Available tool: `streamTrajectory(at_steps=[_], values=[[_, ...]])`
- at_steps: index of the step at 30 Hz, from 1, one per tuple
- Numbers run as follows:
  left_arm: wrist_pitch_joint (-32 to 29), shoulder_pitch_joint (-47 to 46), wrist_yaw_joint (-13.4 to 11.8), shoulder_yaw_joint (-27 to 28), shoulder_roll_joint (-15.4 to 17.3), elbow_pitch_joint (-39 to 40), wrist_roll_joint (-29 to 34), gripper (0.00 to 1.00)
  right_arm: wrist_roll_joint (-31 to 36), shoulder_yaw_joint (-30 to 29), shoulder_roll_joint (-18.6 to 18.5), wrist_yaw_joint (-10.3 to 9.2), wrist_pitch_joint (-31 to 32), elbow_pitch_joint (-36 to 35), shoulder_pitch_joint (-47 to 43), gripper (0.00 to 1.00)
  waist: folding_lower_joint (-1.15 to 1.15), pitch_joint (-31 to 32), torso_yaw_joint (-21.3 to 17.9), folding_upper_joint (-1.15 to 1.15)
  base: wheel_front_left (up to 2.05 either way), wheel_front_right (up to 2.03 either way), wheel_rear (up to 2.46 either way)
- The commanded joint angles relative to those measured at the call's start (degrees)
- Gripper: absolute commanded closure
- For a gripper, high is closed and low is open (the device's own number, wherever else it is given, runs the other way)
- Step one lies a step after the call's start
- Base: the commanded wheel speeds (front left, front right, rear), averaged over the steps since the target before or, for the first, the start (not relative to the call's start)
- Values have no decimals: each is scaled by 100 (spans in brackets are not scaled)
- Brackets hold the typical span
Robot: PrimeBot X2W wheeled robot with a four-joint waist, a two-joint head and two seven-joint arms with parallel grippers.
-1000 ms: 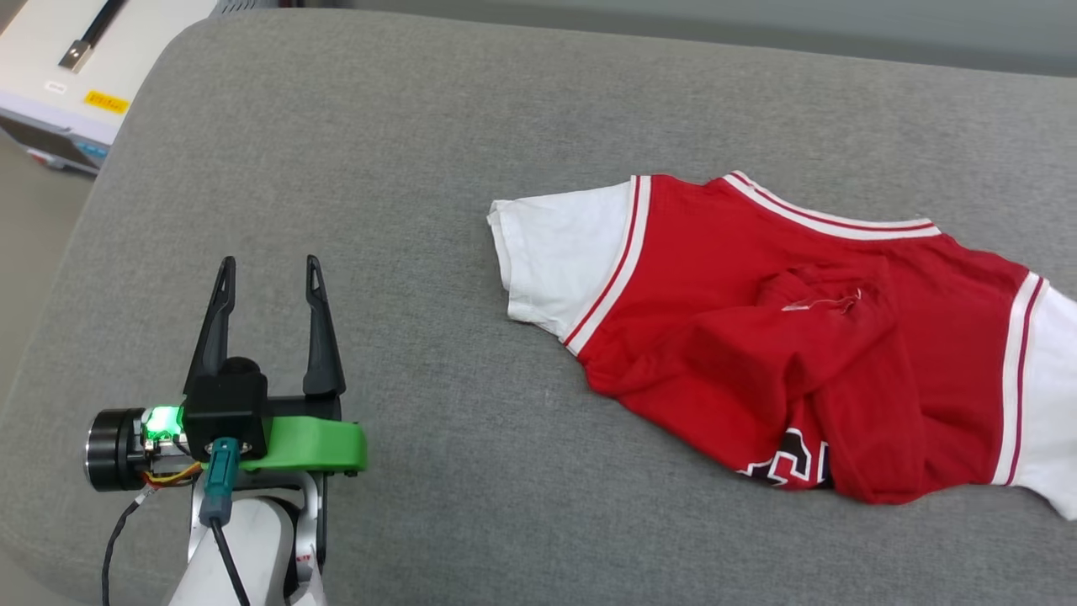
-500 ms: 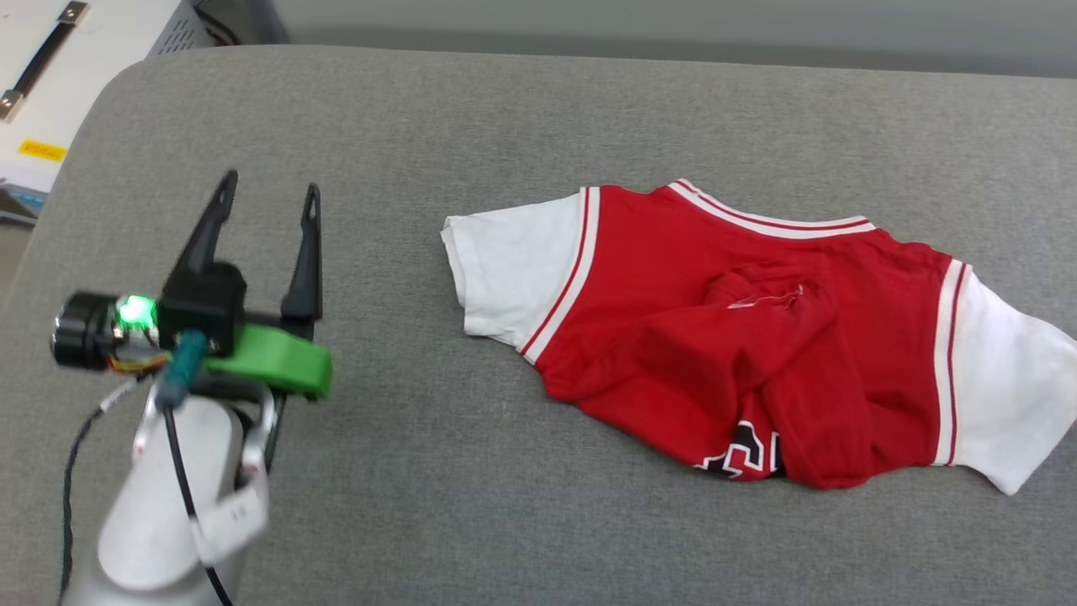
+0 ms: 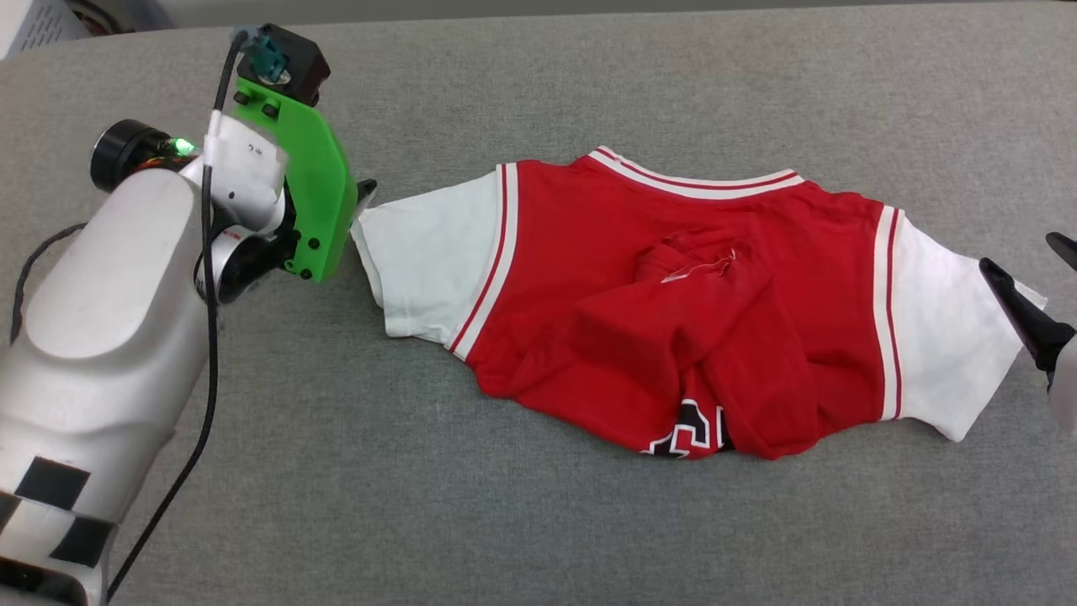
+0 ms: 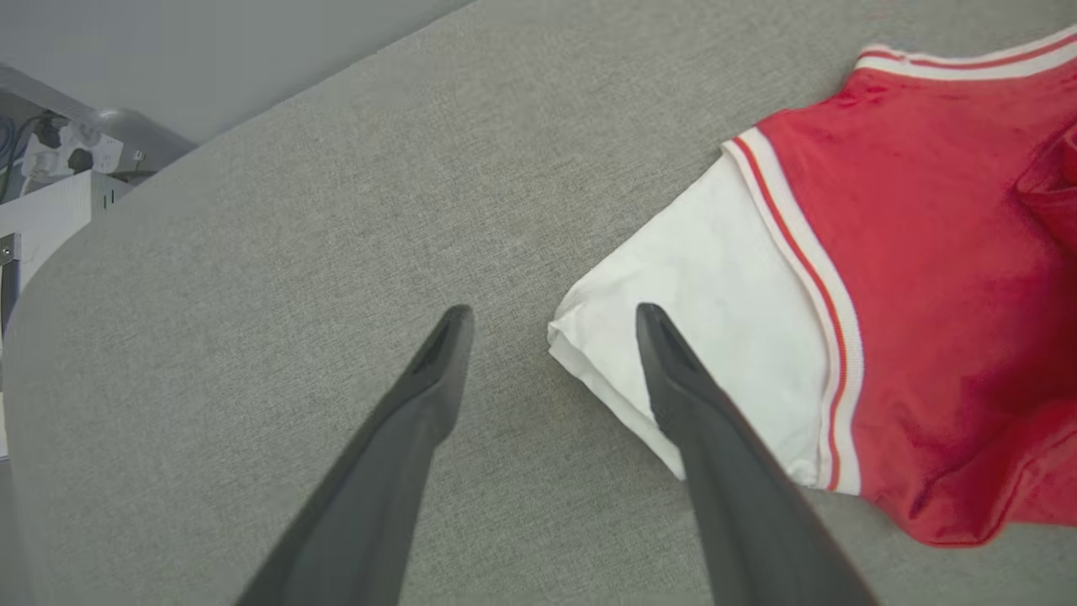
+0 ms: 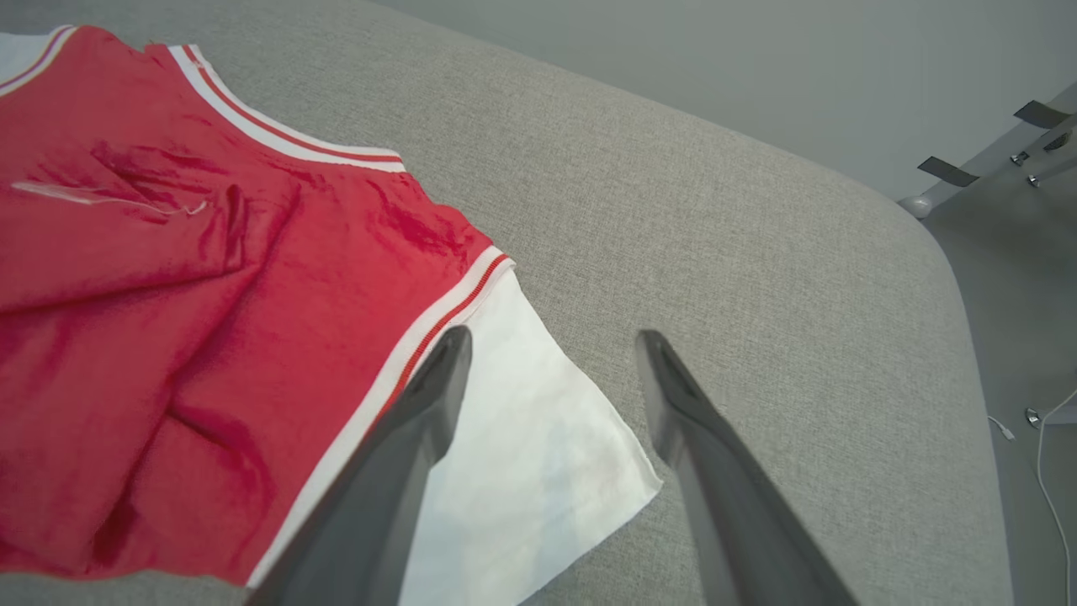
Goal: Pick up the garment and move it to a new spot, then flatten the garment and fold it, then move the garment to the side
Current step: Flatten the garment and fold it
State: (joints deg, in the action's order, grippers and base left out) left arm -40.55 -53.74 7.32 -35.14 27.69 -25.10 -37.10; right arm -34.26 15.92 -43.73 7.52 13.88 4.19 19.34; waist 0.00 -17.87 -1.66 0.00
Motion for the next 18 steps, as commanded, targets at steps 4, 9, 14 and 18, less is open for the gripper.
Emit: streamTrajectory(at_steps=[4, 9, 14, 18], values=[[-436, -504, 15, -576, 165, -227, -415, 0, -2, 103, 2, -3, 71, -89, 174, 0, 0, -404, -262, 0, 0, 0, 0], [-631, -882, 16, -1381, 324, -818, -699, 0, -57, 357, 33, -3, -21, -42, 497, 0, 0, -729, -440, 0, 0, 0, 0], [-647, -872, 16, -1847, 377, -1096, -959, 0, -126, 524, 10, -3, -140, 88, 649, 0, 0, -816, -480, 0, 0, 0, 0], [-480, -829, 16, -2232, 398, -1100, -1200, 0, -194, 609, -52, -3, -237, 212, 755, 0, 0, -832, -464, 0, 0, 0, 0]])
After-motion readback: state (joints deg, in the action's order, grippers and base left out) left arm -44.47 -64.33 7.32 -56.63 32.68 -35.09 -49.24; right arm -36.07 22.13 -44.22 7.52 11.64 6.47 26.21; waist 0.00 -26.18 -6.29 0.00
